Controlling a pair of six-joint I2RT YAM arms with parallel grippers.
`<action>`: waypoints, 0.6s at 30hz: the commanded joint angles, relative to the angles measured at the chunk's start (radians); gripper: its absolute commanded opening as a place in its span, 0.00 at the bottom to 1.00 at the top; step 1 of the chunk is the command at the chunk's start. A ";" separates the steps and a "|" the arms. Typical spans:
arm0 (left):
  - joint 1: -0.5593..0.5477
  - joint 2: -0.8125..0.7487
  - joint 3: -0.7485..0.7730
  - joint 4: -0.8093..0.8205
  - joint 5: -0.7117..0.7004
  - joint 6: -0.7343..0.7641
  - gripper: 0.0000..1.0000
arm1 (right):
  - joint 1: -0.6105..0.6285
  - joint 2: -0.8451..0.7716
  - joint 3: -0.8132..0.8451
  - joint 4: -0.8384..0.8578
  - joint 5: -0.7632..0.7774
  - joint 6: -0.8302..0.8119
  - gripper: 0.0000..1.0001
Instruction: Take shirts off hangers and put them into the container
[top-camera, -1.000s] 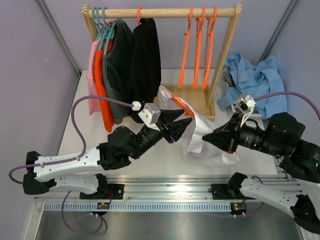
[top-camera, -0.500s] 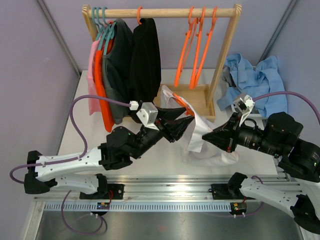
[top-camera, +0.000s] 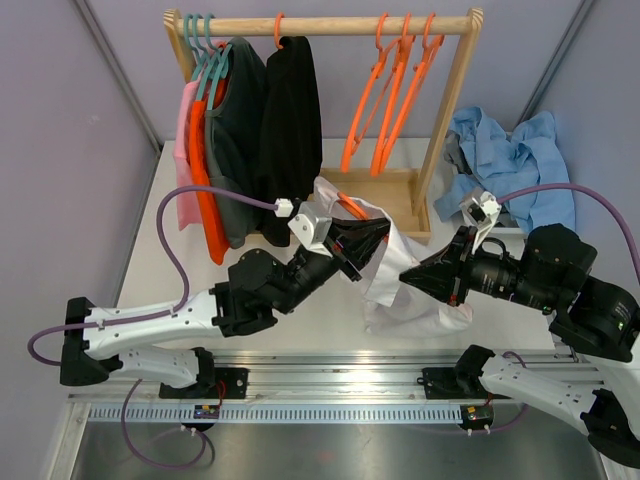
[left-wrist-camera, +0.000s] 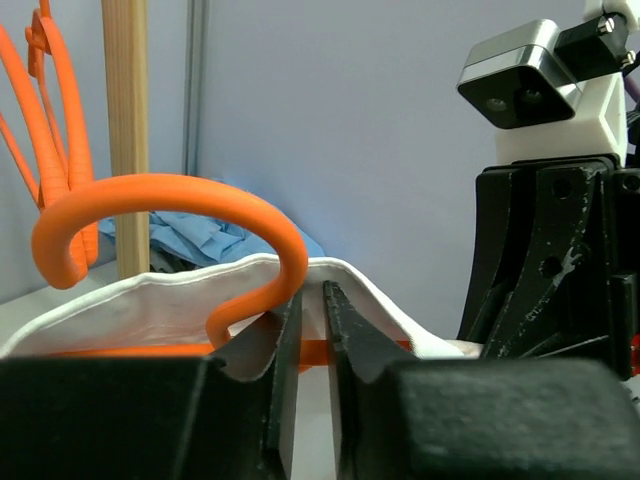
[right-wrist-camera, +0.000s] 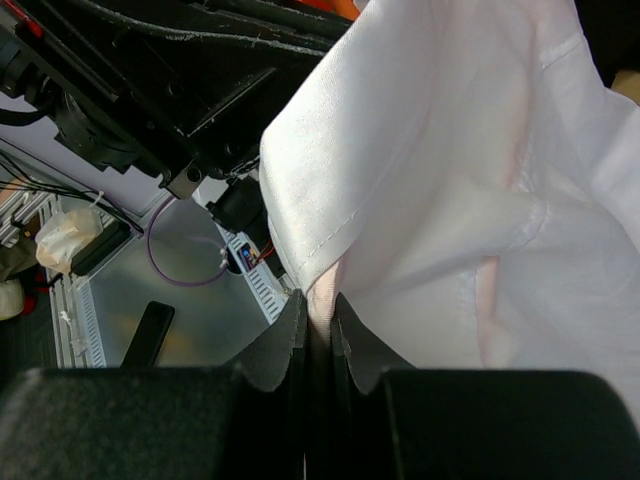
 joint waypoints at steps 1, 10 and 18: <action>0.010 0.008 0.055 0.100 -0.040 0.000 0.11 | 0.006 -0.018 0.002 0.087 -0.053 0.001 0.00; 0.010 -0.006 0.063 0.088 -0.087 0.023 0.00 | 0.007 -0.036 0.005 0.067 -0.031 -0.007 0.00; 0.010 -0.027 0.129 0.051 -0.144 0.138 0.00 | 0.006 -0.034 0.005 0.048 -0.020 -0.011 0.00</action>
